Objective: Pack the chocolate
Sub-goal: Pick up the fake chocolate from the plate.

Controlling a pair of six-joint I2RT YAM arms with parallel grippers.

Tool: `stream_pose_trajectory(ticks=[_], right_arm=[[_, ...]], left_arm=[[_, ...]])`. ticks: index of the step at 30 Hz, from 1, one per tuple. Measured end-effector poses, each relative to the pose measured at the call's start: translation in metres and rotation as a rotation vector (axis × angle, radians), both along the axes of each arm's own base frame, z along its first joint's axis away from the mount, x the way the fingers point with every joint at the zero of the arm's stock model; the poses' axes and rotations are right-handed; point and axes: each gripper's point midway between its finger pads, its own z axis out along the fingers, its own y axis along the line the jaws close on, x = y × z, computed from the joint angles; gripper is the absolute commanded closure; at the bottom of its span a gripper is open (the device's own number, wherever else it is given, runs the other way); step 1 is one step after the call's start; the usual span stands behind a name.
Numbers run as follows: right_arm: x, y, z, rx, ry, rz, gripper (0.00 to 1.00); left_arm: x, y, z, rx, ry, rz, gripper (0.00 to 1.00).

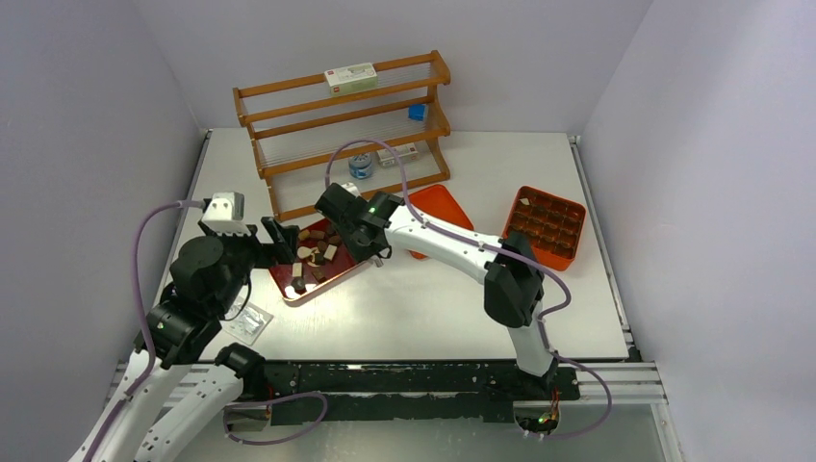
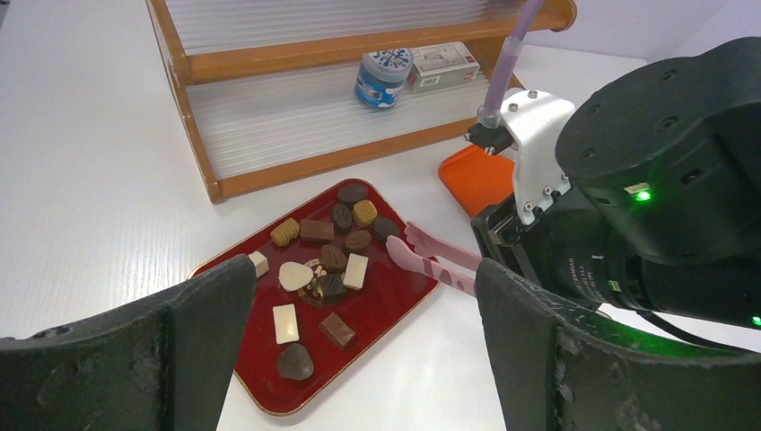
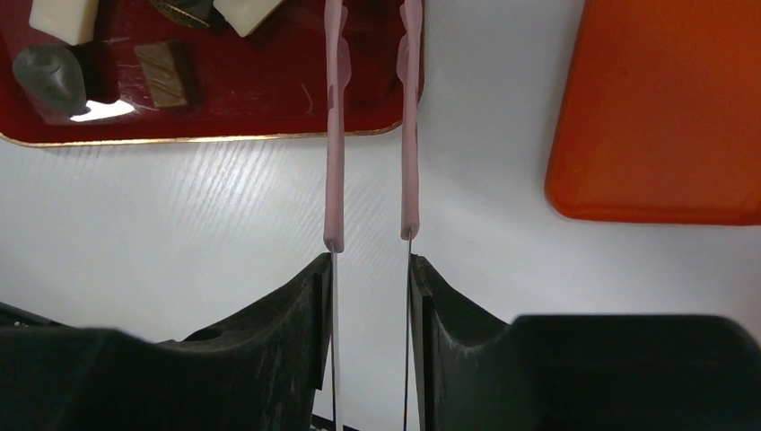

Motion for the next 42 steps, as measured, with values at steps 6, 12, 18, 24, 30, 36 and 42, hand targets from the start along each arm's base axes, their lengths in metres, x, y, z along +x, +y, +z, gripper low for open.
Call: stream_pose_trajectory(ticks=[6, 12, 18, 24, 30, 36, 42], right_arm=[[0.007, -0.003, -0.007, -0.012, 0.008, -0.015, 0.62], [0.011, -0.001, -0.009, -0.006, 0.005, -0.016, 0.62], [0.016, 0.003, -0.012, -0.002, 0.002, -0.014, 0.62], [0.021, 0.009, -0.020, -0.005, -0.001, -0.006, 0.62], [0.022, 0.011, -0.023, -0.007, 0.000, -0.004, 0.70], [0.023, 0.011, -0.022, -0.006, -0.002, -0.004, 0.74], [0.022, 0.009, -0.013, 0.002, -0.008, -0.010, 0.78]], left_arm=[[-0.002, 0.002, 0.003, -0.005, -0.013, 0.007, 0.03], [-0.002, 0.002, 0.003, -0.005, -0.013, 0.007, 0.03], [-0.002, 0.002, 0.003, -0.005, -0.013, 0.007, 0.03], [-0.002, 0.002, 0.003, -0.004, -0.013, 0.007, 0.03], [-0.002, 0.003, 0.003, -0.005, -0.015, 0.008, 0.03], [-0.002, 0.003, 0.004, -0.004, -0.015, 0.010, 0.03], [-0.002, 0.003, 0.004, -0.002, -0.016, 0.010, 0.03]])
